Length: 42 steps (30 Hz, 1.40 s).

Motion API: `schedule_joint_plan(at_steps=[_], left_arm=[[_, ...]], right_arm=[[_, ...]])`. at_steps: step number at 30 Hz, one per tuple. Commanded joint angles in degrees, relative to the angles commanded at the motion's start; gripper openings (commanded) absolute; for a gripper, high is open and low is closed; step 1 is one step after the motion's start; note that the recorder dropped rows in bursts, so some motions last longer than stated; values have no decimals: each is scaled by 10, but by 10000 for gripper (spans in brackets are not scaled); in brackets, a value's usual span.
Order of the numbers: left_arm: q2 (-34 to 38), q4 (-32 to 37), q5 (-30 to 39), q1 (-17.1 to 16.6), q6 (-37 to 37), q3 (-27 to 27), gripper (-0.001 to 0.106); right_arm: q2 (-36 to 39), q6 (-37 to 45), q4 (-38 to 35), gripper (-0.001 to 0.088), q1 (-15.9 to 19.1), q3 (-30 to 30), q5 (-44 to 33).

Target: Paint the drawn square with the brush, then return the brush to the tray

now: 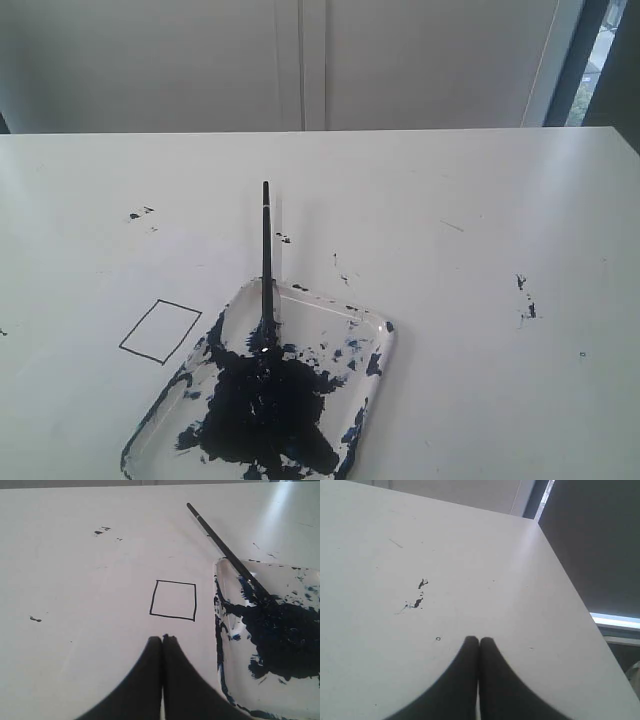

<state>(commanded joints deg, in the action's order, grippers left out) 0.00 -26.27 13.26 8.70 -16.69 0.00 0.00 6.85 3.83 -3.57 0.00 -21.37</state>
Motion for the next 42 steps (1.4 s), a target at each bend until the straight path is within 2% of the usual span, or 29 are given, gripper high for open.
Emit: schedule_joint_plan(at_steps=[17, 23, 33, 42], left_arm=[[0, 0, 0, 0, 0, 0, 0], [0, 0, 0, 0, 0, 0, 0], [0, 0, 0, 0, 0, 0, 0], [0, 0, 0, 0, 0, 0, 0]], right_arm=[[0, 0, 0, 0, 0, -3, -10], [24, 0, 0, 0, 0, -71, -18], [164, 0, 0, 0, 2, -214, -16], [257, 0, 0, 0, 2, -292, -16]])
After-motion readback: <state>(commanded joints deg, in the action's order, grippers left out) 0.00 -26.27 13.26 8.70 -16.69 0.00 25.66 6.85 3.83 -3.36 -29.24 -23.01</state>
